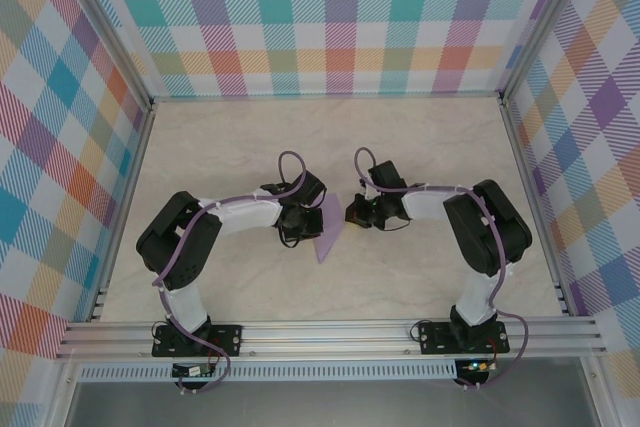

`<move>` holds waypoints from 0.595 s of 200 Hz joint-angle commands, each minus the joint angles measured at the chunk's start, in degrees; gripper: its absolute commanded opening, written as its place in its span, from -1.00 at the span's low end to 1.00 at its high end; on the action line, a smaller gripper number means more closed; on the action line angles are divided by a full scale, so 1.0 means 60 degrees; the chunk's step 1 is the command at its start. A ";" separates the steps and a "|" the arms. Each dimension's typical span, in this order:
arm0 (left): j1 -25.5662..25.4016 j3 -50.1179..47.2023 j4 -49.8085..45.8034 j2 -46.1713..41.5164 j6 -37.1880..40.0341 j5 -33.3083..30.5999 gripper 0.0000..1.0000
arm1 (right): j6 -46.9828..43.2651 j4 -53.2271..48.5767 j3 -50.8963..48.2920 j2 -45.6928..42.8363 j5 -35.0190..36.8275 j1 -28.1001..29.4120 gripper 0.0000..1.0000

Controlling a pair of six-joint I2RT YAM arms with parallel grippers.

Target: Fold a paper plane with a square sheet of paper (pick it up from the middle)

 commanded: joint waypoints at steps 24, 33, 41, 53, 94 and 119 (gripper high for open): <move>-0.0023 -0.0705 -0.1631 0.0822 0.0120 -0.1035 -1.00 | 0.0191 0.0020 -0.0426 -0.1097 -0.0198 0.0275 -1.00; -0.0022 -0.0696 -0.1605 0.0814 0.0106 -0.1026 -1.00 | 0.0412 0.0146 -0.0577 -0.1216 -0.0419 0.0534 -1.00; -0.0023 -0.0696 -0.1588 0.0829 0.0117 -0.1018 -1.00 | 0.0643 0.0272 -0.0707 -0.1265 -0.0547 0.0785 -1.00; -0.0023 -0.0669 -0.1572 0.0829 0.0094 -0.1019 -1.00 | 0.1026 0.0552 -0.0902 -0.1304 -0.0709 0.1203 -1.00; -0.0023 -0.0695 -0.1528 0.0830 0.0056 -0.1019 -1.00 | 0.1864 0.1291 -0.1077 -0.1084 -0.0964 0.2077 -1.00; -0.0019 -0.0695 -0.1528 0.0800 0.0037 -0.1033 -1.00 | 0.2028 0.1575 -0.1033 -0.0748 -0.1131 0.2280 -1.00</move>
